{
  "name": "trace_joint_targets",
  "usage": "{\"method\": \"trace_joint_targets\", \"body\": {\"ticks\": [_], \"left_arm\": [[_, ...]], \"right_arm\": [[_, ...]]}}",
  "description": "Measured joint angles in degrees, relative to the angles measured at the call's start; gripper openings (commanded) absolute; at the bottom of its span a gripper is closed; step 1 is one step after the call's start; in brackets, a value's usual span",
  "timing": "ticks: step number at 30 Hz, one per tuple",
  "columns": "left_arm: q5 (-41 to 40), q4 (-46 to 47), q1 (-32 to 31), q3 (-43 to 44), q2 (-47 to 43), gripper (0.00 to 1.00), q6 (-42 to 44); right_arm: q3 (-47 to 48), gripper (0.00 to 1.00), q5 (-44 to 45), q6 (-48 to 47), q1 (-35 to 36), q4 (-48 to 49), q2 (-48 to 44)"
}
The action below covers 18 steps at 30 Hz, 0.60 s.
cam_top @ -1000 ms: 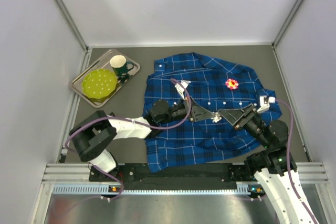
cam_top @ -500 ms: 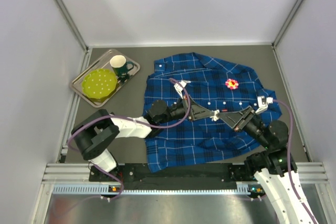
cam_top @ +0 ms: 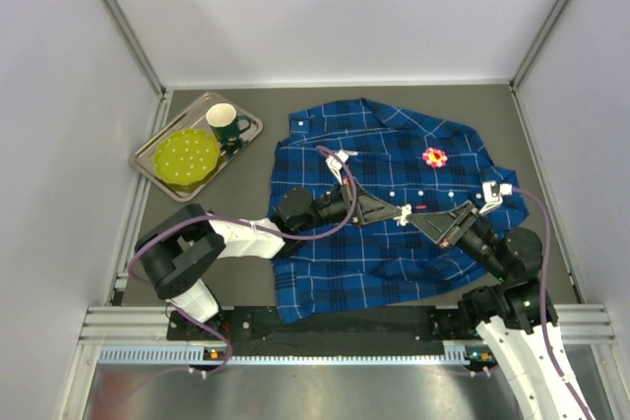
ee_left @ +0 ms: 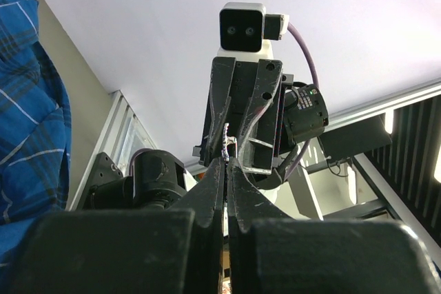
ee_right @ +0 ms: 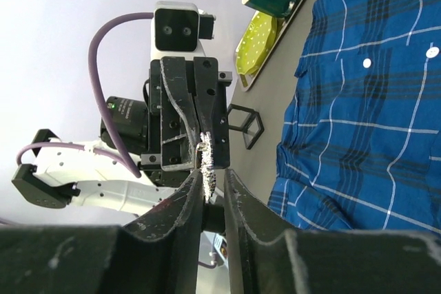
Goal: Remove the brooch from the garment
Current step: Pass from the left arm to the right
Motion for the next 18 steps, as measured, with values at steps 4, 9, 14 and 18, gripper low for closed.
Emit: {"method": "trace_joint_targets", "body": {"ticks": [4,9,14,18], "left_arm": [[0.2,0.1,0.0,0.0,0.0,0.00,-0.2],[0.2,0.3,0.2,-0.1,0.2,0.01,-0.2],[0.6,0.3,1.0,-1.6,-0.4,0.27,0.1],[0.7,-0.7,3.1,-4.3,-2.6,0.35,0.3]], "right_arm": [[0.0,0.08,0.0,-0.3,0.0,0.1,0.1],[0.0,0.00,-0.2,-0.4,0.0,0.7,0.9],[-0.1,0.00,-1.2,-1.2,0.0,0.6,1.2],[-0.4,0.00,-1.6,-1.3,0.0,1.2,1.3]]}}
